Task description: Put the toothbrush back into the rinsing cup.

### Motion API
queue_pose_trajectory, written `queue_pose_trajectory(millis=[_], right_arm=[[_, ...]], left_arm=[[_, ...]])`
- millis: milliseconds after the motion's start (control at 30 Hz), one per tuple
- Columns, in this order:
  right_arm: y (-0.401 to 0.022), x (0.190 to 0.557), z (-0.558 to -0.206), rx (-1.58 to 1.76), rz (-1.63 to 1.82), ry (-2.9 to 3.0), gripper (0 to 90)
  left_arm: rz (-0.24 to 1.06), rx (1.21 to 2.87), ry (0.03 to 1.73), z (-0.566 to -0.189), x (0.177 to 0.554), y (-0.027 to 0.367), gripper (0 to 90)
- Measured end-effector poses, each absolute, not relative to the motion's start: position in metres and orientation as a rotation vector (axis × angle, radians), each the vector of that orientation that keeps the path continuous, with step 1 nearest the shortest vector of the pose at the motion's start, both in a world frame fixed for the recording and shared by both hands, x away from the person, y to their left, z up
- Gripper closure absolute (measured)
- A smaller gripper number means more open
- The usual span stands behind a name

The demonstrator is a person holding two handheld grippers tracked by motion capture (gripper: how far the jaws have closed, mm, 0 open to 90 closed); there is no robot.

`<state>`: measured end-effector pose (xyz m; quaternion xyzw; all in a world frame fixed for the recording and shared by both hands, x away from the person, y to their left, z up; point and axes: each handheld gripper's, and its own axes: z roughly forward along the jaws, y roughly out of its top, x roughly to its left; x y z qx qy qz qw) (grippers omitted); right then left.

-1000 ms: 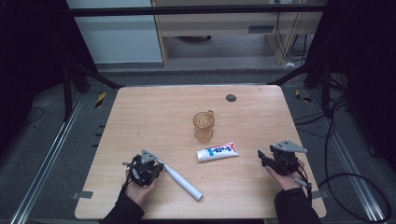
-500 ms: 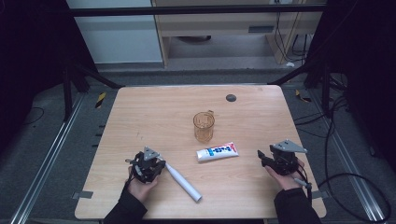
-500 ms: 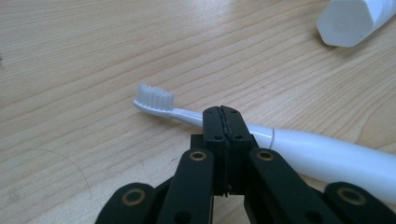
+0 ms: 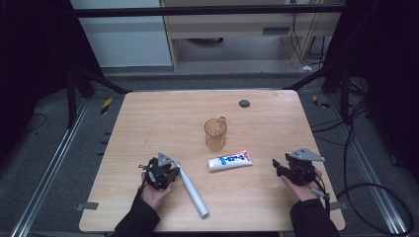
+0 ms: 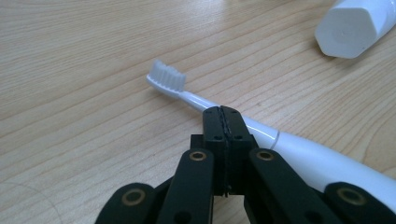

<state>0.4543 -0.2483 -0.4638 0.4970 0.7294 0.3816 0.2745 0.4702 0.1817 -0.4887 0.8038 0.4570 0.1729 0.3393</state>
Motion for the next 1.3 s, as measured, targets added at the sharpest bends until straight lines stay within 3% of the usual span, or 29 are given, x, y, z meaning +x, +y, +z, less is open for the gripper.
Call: queue_pose_trajectory(millis=[767, 1100, 1300], right_arm=[[-0.248, 0.454, -0.464, 1.327, 1.024, 1.968, 44.7], [-0.251, 0.453, -0.464, 1.334, 1.017, 1.962, 44.7], [-0.251, 0.453, -0.465, 1.337, 1.018, 1.964, 44.6]], left_arm=[[0.437, 2.076, 1.162, -0.483, 0.477, 0.172, 89.5], [0.423, 2.03, 1.084, -0.46, 0.45, 0.176, 89.5], [0.377, 2.077, 0.998, -0.458, 0.429, 0.158, 89.5]])
